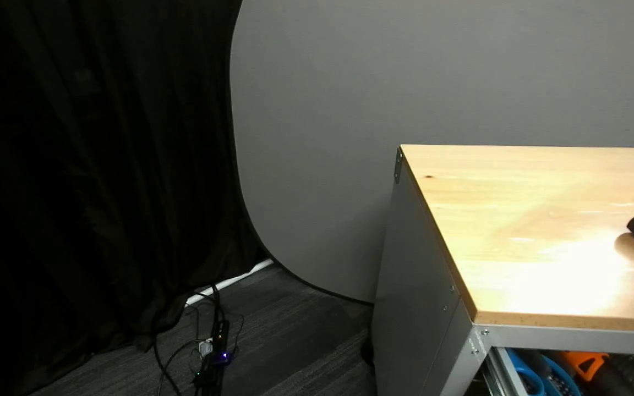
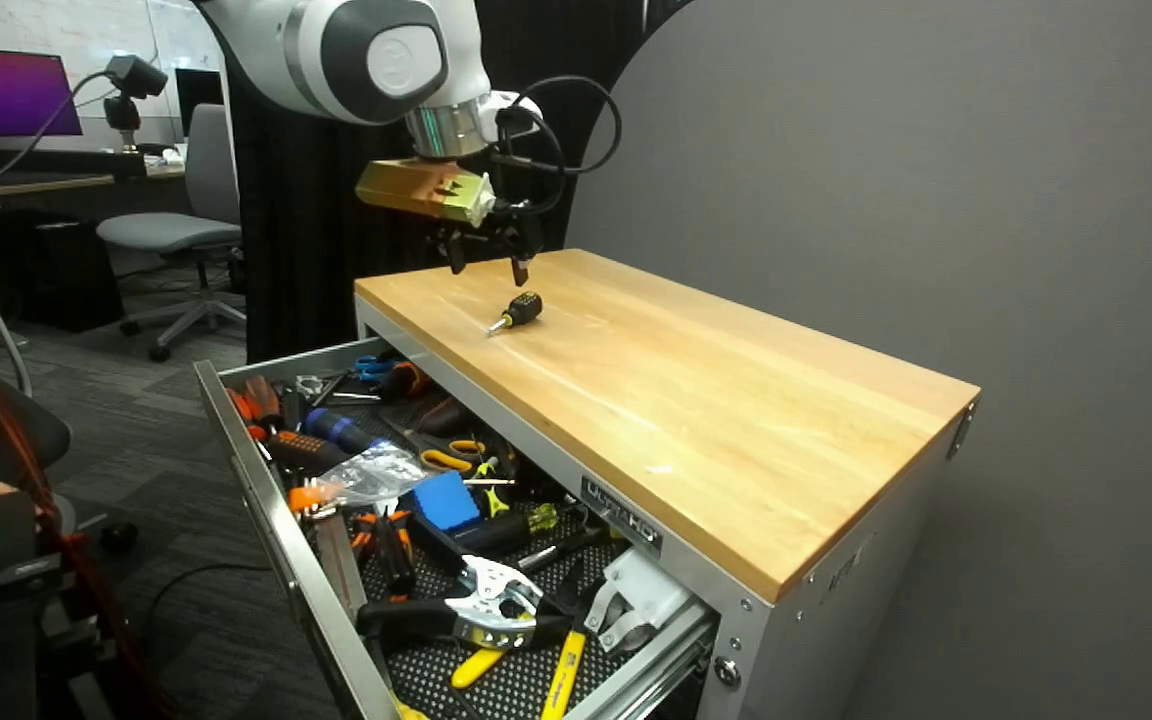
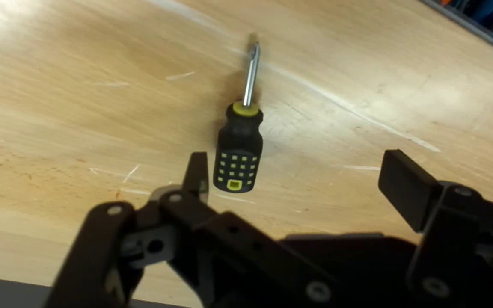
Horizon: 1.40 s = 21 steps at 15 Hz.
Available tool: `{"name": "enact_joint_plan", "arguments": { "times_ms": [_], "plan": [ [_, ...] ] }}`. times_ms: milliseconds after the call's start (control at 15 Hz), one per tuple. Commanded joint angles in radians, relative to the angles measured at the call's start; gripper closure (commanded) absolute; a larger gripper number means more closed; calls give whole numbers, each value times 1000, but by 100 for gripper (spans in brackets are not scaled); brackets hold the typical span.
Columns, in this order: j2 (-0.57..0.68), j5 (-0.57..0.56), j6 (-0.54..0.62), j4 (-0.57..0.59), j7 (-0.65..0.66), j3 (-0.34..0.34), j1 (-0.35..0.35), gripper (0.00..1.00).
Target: Put the screwdriver in the drawer and close it
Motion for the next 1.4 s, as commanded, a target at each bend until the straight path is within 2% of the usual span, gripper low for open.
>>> {"name": "enact_joint_plan", "arguments": {
  "times_ms": [0,533,600,667,933,1133,1200,1333],
  "plan": [
    [89,-35,-29,115,-8,17,-18,0],
    [199,-82,-18,216,-6,-2,-16,0],
    [205,-90,-23,223,-7,-4,-17,25],
    [209,-95,-26,228,-5,-5,-18,26],
    [208,-98,-49,236,3,-3,-24,58],
    [191,-111,-154,241,49,-29,-7,80],
    [180,-111,-191,240,63,-32,-5,84],
    [151,-108,-261,221,77,-29,-8,79]
  ]
}}
